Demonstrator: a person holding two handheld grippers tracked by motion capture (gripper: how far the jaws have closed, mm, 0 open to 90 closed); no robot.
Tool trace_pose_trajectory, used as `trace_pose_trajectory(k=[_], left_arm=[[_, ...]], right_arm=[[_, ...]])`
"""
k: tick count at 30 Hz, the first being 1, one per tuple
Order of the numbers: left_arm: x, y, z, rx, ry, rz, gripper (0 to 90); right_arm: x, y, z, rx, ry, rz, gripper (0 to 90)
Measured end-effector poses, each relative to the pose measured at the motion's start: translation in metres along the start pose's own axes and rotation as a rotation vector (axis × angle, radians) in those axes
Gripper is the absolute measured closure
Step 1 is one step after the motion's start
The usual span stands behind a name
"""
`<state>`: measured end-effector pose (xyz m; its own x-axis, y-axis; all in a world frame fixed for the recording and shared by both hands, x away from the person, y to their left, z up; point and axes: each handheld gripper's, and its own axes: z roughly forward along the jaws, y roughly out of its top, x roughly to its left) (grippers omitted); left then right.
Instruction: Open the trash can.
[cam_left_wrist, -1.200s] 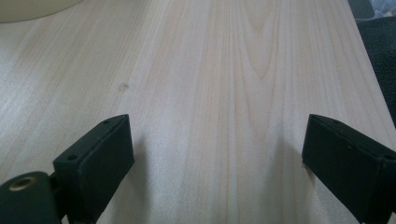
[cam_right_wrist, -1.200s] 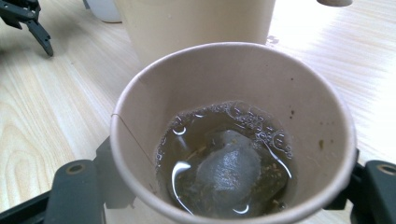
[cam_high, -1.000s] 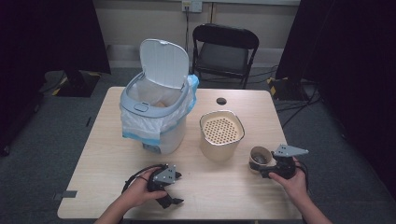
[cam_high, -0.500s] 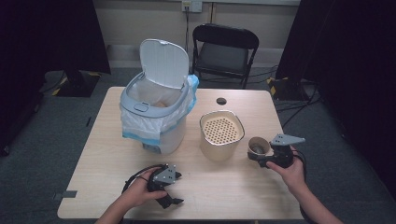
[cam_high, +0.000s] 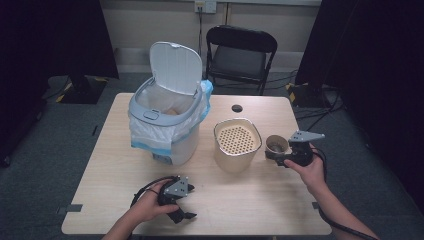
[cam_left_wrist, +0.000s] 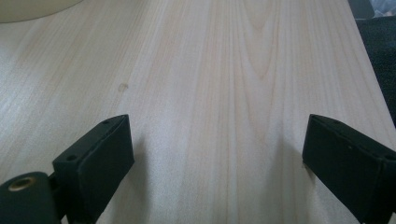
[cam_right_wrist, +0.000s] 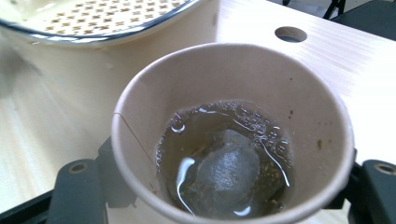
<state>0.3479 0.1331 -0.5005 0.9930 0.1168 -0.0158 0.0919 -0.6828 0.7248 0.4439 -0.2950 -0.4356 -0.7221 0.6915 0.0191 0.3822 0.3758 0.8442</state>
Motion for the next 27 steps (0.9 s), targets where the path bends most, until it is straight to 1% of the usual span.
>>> trace_pose_trajectory(k=[2, 7, 18, 27], left_arm=[[0.0, 0.0, 0.0, -0.001, 0.0, 0.0, 8.2], [0.0, 0.0, 0.0, 0.0, 0.0, 0.0, 8.2], [0.0, 0.0, 0.0, 0.0, 0.0, 0.001, 8.2], [0.0, 0.0, 0.0, 0.0, 0.0, 0.0, 8.1]], right_arm=[[-0.004, 0.003, 0.003, 0.003, 0.005, 0.001, 26.8], [-0.011, 0.012, 0.009, 0.018, -0.009, -0.01, 26.8], [-0.021, 0.032, 0.014, 0.007, -0.02, -0.01, 26.9], [-0.028, 0.048, 0.02, 0.018, -0.028, -0.031, 26.9]])
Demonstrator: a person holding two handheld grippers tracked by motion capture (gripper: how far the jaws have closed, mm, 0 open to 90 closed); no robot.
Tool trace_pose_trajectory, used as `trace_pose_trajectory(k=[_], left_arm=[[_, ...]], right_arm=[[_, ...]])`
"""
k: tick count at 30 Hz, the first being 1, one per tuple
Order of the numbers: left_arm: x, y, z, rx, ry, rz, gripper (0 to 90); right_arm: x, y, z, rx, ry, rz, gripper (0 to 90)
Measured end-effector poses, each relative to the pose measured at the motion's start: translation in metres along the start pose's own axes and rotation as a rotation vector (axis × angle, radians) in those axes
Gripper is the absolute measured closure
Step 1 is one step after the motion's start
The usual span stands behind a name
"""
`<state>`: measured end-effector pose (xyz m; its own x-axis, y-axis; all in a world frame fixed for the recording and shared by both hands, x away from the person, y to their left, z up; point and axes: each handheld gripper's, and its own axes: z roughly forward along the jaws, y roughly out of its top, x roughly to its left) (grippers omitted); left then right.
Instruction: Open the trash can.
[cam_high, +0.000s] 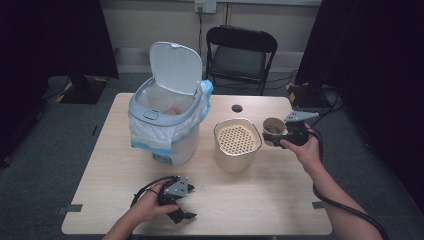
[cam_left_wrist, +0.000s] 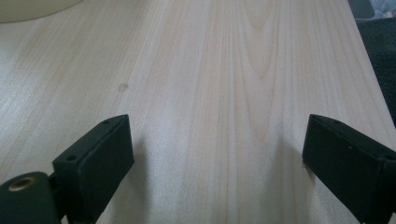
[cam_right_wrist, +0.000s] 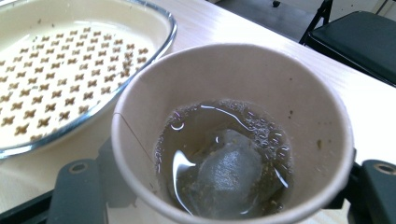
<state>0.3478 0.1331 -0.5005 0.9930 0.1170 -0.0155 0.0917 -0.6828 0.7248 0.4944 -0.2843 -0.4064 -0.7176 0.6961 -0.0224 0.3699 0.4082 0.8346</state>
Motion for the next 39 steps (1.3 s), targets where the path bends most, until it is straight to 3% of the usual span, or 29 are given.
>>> trace_pose_trajectory(k=[25, 35, 39], left_arm=[[0.001, 0.0, 0.0, -0.001, 0.012, 0.013, 8.1], [0.001, 0.0, 0.0, -0.001, 0.012, 0.013, 8.1], [0.001, 0.0, 0.0, -0.001, 0.012, 0.012, 8.1]], right_arm=[[-0.021, 0.048, 0.015, -0.027, -0.044, -0.01, 26.9], [-0.028, 0.062, 0.022, -0.044, -0.065, -0.035, 26.9], [-0.03, 0.067, 0.023, -0.064, -0.083, -0.07, 26.9]])
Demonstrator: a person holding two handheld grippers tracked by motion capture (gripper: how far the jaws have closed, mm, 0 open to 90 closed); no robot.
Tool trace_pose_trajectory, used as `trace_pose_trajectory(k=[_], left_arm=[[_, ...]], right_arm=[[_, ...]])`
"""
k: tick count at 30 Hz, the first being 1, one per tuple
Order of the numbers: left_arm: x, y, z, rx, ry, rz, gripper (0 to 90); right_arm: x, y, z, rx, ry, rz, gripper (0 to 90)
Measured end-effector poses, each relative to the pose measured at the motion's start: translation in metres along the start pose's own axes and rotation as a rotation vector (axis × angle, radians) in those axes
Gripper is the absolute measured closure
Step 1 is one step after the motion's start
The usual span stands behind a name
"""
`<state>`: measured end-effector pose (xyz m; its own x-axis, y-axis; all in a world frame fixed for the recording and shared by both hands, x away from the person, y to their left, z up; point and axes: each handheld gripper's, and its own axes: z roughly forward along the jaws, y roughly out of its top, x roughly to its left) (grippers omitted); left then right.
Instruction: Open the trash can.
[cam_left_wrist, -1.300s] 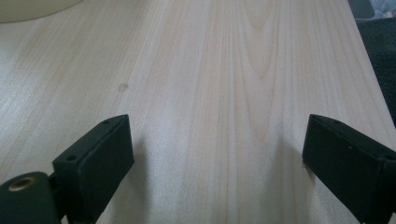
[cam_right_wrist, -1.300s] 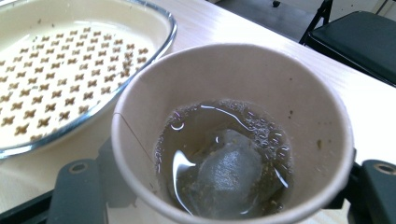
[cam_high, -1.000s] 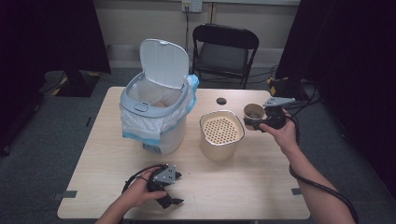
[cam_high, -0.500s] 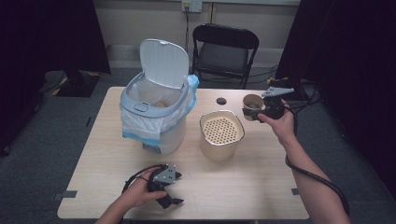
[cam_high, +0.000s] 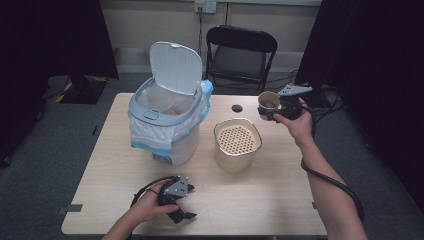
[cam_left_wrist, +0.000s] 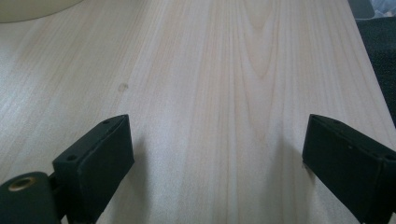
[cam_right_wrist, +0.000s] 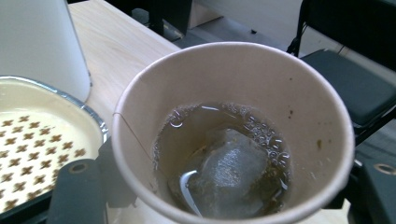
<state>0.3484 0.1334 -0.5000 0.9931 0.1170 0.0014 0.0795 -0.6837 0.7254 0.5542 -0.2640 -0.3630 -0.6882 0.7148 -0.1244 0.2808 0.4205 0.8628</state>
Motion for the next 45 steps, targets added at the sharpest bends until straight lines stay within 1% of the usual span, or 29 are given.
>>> trace_pose_trajectory(k=[4, 9, 14, 16, 17, 20, 22, 24, 28, 29, 30, 32, 33, 34, 36, 37, 38, 39, 42, 43, 44, 45], left_arm=[[0.0, 0.0, 0.0, 0.002, -0.001, 0.0, 8.2], [0.0, 0.0, 0.0, 0.005, 0.0, -0.002, 8.1], [0.0, 0.0, 0.0, 0.004, -0.001, -0.002, 8.1], [0.0, 0.0, 0.0, 0.004, 0.0, -0.003, 8.1], [0.0, 0.0, 0.0, 0.004, 0.002, 0.001, 8.1], [0.0, 0.0, 0.0, 0.004, 0.001, 0.001, 8.1], [0.0, 0.0, 0.0, 0.004, 0.001, 0.001, 8.1], [0.0, 0.0, 0.0, 0.004, 0.001, 0.001, 8.1], [0.0, 0.0, 0.0, 0.004, 0.001, 0.001, 8.1], [0.0, 0.0, 0.0, 0.004, 0.001, 0.001, 8.1], [0.0, 0.0, 0.0, 0.004, 0.001, 0.001, 8.1], [0.0, 0.0, 0.0, 0.004, 0.002, 0.001, 8.1], [0.0, 0.0, 0.0, 0.004, 0.001, 0.001, 8.1], [0.0, 0.0, 0.0, 0.004, 0.002, 0.001, 8.1], [0.0, 0.0, 0.0, 0.004, 0.002, 0.001, 8.1], [0.0, 0.0, 0.0, 0.003, 0.001, 0.001, 8.1], [0.0, 0.0, 0.0, 0.003, 0.001, 0.001, 8.1], [0.0, 0.0, 0.0, 0.003, 0.001, 0.002, 8.1], [0.0, 0.0, 0.0, 0.003, 0.001, 0.002, 8.1], [0.0, 0.0, 0.0, 0.003, 0.001, 0.001, 8.1], [0.0, 0.0, 0.0, 0.004, 0.001, 0.002, 8.1], [0.0, 0.0, 0.0, 0.004, 0.001, 0.002, 8.1]], right_arm=[[0.0, 0.005, 0.001, -0.028, -0.011, -0.045, 26.9], [0.002, 0.01, 0.001, -0.055, -0.001, -0.076, 26.9], [0.007, 0.016, 0.003, -0.062, -0.002, -0.12, 26.9], [0.011, 0.019, 0.003, -0.065, -0.014, -0.156, 26.9], [0.012, 0.02, 0.003, -0.066, -0.016, -0.165, 26.9], [0.019, 0.022, 0.004, -0.057, -0.026, -0.22, 26.9], [0.023, 0.023, 0.004, -0.058, -0.022, -0.24, 26.9], [0.027, 0.024, 0.004, -0.057, -0.03, -0.269, 27.0], [0.036, 0.027, 0.002, -0.044, -0.064, -0.355, 27.0], [0.039, 0.028, 0.002, -0.036, -0.08, -0.387, 27.0], [0.041, 0.028, 0.001, -0.031, -0.088, -0.407, 27.0], [0.044, 0.029, 0.0, -0.03, -0.087, -0.414, 27.0], [0.046, 0.029, 0.0, -0.026, -0.086, -0.429, 27.1], [0.048, 0.03, -0.001, -0.017, -0.094, -0.453, 27.1], [0.053, 0.031, -0.001, -0.002, -0.097, -0.48, 27.2], [0.054, 0.031, -0.001, 0.004, -0.104, -0.501, 27.3], [0.057, 0.032, -0.001, 0.018, -0.122, -0.534, 27.3], [0.058, 0.033, -0.001, 0.029, -0.126, -0.562, 27.3], [0.064, 0.035, -0.001, 0.049, -0.148, -0.618, 27.4], [0.067, 0.035, -0.002, 0.063, -0.164, -0.644, 27.5], [0.07, 0.036, -0.001, 0.08, -0.187, -0.685, 27.5], [0.072, 0.036, -0.001, 0.094, -0.196, -0.708, 27.6]])
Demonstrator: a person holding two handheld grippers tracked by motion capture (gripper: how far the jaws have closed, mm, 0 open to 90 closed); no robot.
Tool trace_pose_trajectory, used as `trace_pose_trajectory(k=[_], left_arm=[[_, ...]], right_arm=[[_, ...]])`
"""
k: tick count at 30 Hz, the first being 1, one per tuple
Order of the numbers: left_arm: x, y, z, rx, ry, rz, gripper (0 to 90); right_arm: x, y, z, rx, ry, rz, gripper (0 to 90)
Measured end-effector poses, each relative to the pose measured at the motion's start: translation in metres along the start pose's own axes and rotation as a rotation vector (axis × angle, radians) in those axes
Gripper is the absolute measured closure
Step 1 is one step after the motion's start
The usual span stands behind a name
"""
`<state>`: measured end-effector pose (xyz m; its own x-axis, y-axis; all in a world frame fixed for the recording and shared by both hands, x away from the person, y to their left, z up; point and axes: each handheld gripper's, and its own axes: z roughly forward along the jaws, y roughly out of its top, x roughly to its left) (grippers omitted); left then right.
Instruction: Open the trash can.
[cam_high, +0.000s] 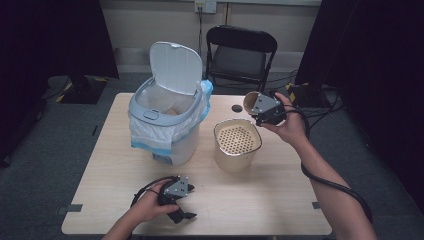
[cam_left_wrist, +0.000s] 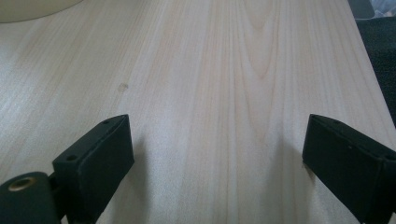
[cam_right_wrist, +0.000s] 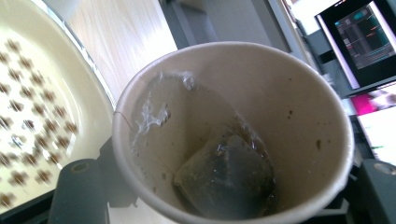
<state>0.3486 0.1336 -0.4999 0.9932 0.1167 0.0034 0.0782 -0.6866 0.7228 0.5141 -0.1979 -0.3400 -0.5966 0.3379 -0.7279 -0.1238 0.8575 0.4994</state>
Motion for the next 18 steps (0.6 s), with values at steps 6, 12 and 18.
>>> trace_pose_trajectory(k=[6, 12, 18], left_arm=[[0.0, 0.0, 0.0, -0.005, -0.002, -0.001, 8.1], [0.0, 0.0, 0.0, -0.003, -0.005, -0.005, 8.1], [0.0, 0.0, 0.001, -0.005, -0.007, 0.002, 6.4]], right_arm=[[0.014, 0.012, 0.0, 0.103, -0.043, -0.232, 27.8], [0.023, 0.021, 0.002, 0.176, -0.078, -0.433, 27.8], [0.038, 0.025, 0.006, 0.246, -0.166, -0.667, 27.8]])
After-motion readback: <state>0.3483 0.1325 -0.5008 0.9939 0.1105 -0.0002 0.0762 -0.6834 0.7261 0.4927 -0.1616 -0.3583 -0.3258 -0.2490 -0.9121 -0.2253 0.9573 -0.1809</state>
